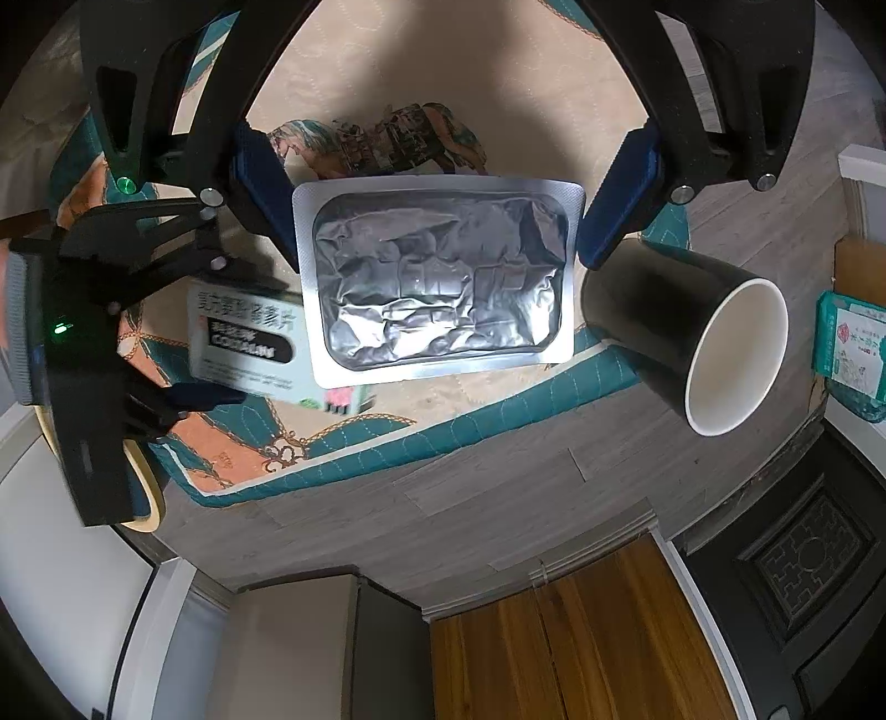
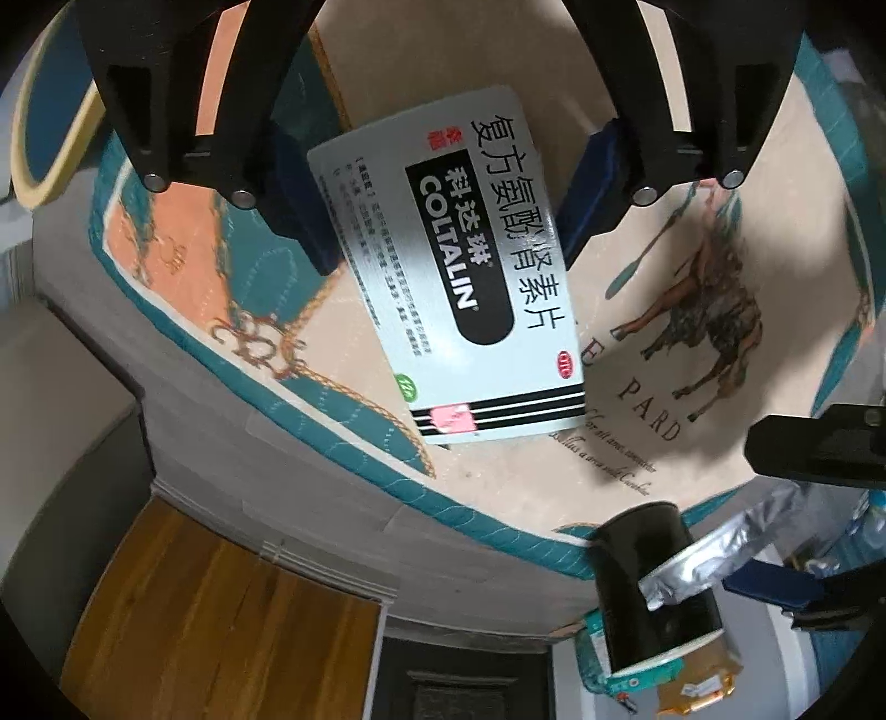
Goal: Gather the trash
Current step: 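Carry the foil blister pack and COLTALIN box over the teal bin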
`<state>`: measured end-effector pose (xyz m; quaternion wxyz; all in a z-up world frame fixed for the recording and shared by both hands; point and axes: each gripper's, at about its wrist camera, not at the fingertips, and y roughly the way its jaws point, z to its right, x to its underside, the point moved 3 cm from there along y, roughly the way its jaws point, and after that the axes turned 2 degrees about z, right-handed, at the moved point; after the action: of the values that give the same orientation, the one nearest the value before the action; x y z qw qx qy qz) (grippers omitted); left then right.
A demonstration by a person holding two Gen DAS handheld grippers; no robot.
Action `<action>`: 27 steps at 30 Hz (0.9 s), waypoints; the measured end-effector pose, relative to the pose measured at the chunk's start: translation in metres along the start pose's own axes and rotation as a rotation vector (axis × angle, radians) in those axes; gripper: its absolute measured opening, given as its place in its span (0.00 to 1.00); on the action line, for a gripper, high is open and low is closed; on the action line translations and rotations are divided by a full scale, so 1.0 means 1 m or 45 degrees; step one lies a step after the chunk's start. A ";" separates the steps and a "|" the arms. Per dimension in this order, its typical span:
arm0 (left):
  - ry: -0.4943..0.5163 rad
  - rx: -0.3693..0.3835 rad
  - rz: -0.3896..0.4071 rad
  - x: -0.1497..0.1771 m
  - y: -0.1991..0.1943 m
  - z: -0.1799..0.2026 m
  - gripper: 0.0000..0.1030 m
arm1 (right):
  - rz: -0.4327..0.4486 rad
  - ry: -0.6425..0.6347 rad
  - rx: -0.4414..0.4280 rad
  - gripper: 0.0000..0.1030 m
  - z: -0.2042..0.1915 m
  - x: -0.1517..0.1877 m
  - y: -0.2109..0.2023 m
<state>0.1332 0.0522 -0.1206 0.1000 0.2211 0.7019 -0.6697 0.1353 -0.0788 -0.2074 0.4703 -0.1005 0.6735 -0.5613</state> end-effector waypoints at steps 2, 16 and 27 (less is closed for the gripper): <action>-0.004 0.006 0.011 -0.001 -0.002 0.003 0.90 | 0.009 0.025 0.012 0.74 0.003 0.002 -0.010; 0.082 0.070 0.135 -0.028 -0.039 0.058 0.90 | 0.097 0.337 0.239 0.74 0.050 0.046 -0.149; 0.163 0.100 0.154 -0.042 -0.043 0.114 0.90 | 0.170 0.594 0.350 0.74 0.095 0.097 -0.212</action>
<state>0.1340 -0.0676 -0.0734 0.0866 0.3092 0.6654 -0.6739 0.0716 -0.2801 -0.0706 0.3476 0.1409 0.6863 -0.6231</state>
